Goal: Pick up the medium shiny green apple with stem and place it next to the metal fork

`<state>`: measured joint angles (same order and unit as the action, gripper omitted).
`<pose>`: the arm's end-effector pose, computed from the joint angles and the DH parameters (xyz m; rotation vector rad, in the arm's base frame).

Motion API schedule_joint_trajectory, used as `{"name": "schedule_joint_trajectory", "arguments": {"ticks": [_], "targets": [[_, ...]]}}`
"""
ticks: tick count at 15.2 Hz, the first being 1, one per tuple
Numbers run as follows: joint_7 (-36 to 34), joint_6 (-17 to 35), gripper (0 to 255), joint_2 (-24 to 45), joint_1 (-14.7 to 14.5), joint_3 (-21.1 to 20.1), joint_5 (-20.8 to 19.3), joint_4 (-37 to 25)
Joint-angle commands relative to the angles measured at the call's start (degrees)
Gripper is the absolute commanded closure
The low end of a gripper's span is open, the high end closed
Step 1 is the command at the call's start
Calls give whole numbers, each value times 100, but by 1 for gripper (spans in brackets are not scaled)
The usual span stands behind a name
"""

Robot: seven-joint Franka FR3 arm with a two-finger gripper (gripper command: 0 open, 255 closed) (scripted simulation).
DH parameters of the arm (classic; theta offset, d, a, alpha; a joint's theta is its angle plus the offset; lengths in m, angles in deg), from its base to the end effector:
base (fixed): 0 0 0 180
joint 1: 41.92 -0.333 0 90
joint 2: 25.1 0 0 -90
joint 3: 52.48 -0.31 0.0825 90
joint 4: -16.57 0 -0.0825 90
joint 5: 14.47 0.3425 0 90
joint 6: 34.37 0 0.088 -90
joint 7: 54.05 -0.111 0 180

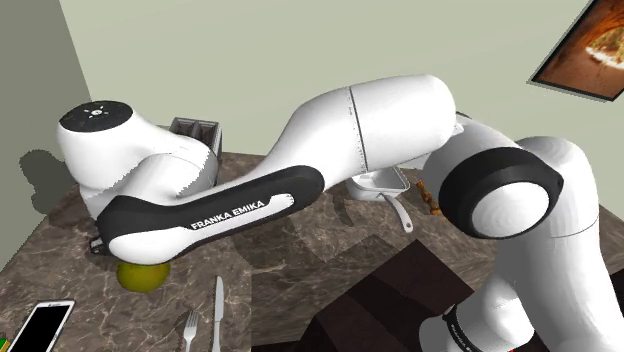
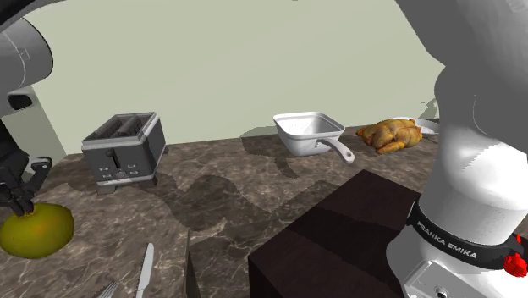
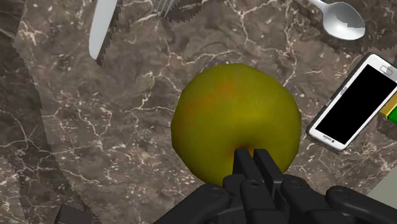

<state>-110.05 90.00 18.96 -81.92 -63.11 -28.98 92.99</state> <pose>0.4812 0.5196 0.2972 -3.1226 0.0242 -0.1872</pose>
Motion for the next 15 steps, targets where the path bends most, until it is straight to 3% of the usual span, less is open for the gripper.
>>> {"name": "schedule_joint_trajectory", "arguments": {"ticks": [1,5,7,15], "targets": [[-145,-245,255,339,-224,5,-29,-572],[-303,-971,255,1370,-708,38,-57,-2322],[-278,-1617,255,2220,-1002,78,-40,-3834],[-330,-1211,255,2471,-992,104,-67,-3675]]}}
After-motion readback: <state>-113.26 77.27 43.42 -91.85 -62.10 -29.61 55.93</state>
